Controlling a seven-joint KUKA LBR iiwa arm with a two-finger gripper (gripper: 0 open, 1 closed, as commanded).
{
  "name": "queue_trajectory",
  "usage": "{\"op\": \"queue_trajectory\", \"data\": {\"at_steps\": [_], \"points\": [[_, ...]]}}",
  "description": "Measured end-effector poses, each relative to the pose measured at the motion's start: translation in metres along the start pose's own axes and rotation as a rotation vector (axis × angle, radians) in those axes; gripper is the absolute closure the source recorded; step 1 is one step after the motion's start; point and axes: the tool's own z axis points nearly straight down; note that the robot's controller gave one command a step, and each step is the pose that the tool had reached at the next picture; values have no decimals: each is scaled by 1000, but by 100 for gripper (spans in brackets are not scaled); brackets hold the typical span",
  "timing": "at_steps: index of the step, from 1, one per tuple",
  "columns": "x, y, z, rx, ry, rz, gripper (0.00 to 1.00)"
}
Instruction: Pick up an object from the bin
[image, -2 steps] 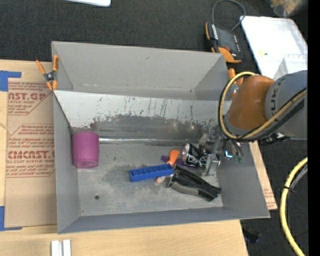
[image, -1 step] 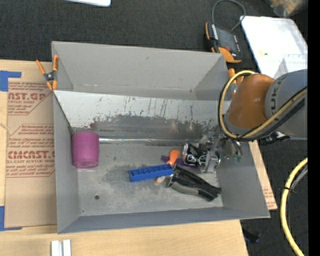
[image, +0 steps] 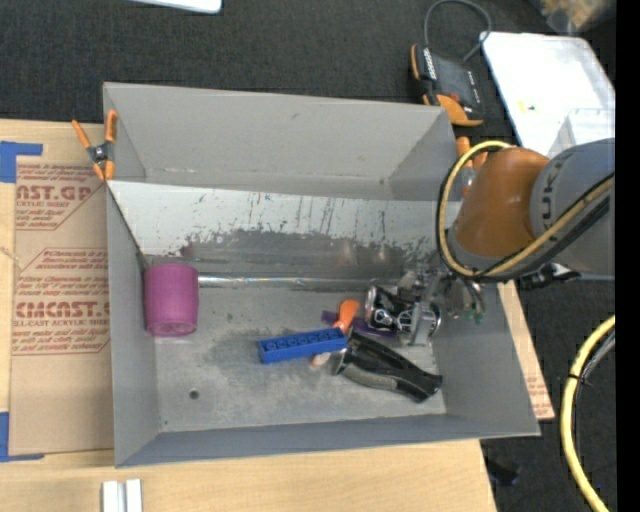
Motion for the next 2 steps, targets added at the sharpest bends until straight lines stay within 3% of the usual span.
{"op": "queue_trajectory", "data": {"at_steps": [2], "points": [[0,0,-24,0,-1,0,100]]}}
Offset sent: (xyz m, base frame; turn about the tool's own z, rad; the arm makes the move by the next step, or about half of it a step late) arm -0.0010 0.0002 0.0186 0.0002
